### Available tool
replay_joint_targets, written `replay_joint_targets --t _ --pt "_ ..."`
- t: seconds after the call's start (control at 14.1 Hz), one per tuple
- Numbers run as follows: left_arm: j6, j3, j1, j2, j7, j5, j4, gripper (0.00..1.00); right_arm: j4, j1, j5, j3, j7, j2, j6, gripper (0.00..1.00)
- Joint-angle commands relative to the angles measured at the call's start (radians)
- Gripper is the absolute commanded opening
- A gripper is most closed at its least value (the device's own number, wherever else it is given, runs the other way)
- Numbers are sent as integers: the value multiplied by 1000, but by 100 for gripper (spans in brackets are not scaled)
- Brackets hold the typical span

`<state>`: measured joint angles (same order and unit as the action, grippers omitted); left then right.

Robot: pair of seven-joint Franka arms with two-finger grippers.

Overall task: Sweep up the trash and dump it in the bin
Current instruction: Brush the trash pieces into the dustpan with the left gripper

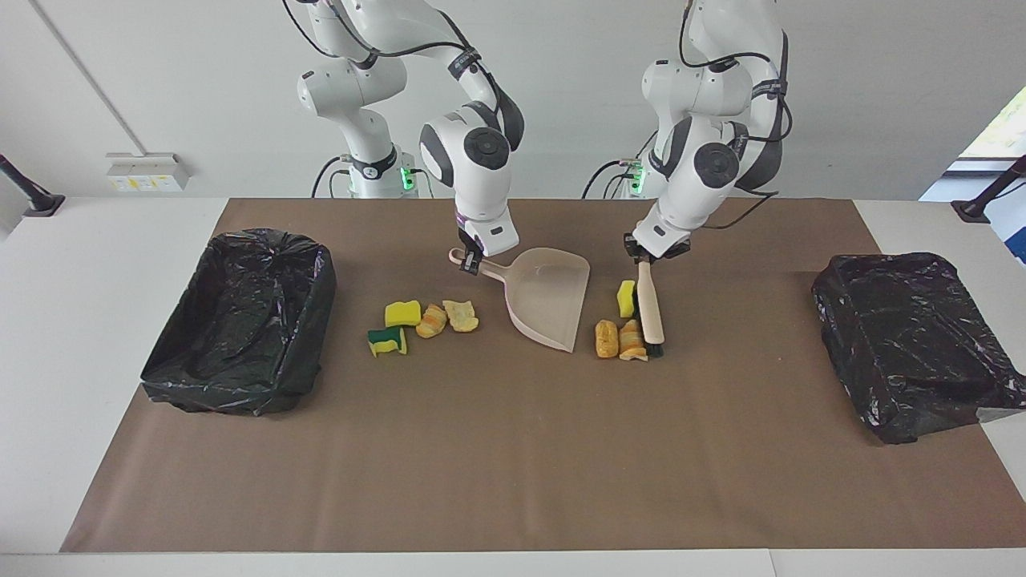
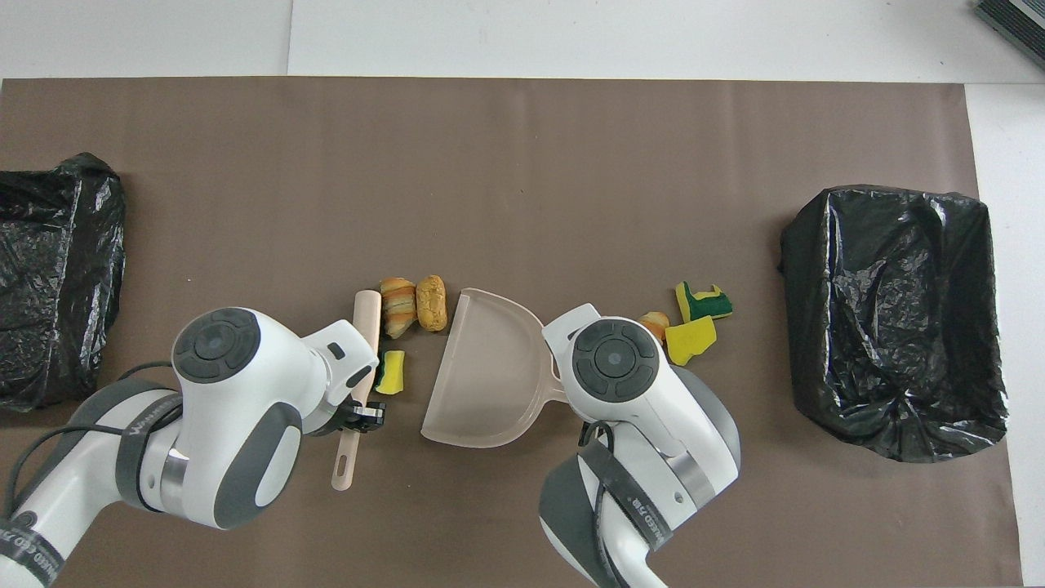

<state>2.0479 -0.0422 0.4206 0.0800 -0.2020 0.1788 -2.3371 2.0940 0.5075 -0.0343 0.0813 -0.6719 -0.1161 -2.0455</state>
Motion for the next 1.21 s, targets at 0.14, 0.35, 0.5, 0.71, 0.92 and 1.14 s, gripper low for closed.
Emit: replay_joint_targets --t 0.14,0.35,0.5,0.71,0.92,1.14 --pt "-8 10 222 29 -120 85 4 0 31 0 -18 3 14 23 -12 0" --pt "-90 12 280 12 -246 94 119 0 31 0 -18 3 14 23 -12 0" --pt "-103 16 271 20 -292 94 142 0 31 0 -18 3 12 23 -10 0" --pt "-150 22 239 21 -335 91 144 0 31 0 -18 3 11 23 -12 0" --pt "-264 24 190 64 -336 76 134 0 29 0 -18 3 11 23 -10 0" --pt "-302 21 175 180 -391 0 49 0 17 -7 -18 3 3 26 2 0"
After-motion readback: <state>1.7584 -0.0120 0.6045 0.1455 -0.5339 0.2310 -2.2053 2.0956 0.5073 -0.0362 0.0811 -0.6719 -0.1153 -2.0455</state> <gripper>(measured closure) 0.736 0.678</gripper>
